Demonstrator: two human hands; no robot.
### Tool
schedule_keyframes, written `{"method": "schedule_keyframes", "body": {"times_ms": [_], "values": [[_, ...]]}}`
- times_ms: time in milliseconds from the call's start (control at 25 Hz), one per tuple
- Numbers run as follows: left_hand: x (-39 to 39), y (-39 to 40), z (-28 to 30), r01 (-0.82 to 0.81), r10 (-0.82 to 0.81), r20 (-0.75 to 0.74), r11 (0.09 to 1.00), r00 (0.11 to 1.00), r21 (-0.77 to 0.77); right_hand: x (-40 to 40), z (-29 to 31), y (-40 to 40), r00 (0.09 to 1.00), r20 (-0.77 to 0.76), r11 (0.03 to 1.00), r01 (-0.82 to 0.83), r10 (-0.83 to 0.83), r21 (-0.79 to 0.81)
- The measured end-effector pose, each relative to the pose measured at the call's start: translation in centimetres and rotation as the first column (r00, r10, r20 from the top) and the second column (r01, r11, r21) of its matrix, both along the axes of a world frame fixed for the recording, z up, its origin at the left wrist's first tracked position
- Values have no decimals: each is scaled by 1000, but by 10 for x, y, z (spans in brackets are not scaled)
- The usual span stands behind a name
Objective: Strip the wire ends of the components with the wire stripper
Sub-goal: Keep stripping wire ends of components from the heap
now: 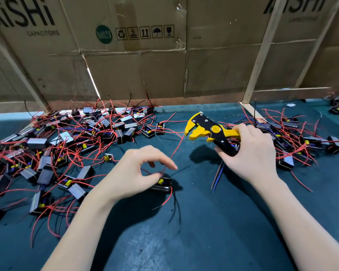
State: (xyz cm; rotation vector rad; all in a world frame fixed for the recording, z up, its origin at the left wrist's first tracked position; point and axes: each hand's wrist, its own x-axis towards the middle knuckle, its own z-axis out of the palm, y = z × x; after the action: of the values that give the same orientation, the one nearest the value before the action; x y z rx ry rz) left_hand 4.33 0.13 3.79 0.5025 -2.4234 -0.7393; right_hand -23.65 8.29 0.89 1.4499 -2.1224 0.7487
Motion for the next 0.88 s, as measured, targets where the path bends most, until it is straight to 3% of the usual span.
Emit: {"method": "schedule_keyframes", "body": {"times_ms": [80, 240, 400, 560, 880], "values": [[-3, 3, -3, 69, -69, 130, 998, 989, 2, 0, 0, 0, 1000, -2, 1000, -7, 7, -6], [-9, 5, -9, 70, -73, 134, 997, 988, 23, -1, -1, -1, 1000, -18, 1000, 3, -4, -9], [-15, 5, -19, -129, 130, 118, 992, 985, -16, -1, 0, 0, 1000, -11, 999, 16, -16, -29], [-25, 6, -27, -285, 283, 30, 956, 959, 75, -2, 0, 0, 999, -32, 1000, 5, -5, 5], [-30, 6, -34, -357, 361, -13, 927, 933, 115, 5, 1, 0, 994, -68, 993, -81, 87, 90]]}}
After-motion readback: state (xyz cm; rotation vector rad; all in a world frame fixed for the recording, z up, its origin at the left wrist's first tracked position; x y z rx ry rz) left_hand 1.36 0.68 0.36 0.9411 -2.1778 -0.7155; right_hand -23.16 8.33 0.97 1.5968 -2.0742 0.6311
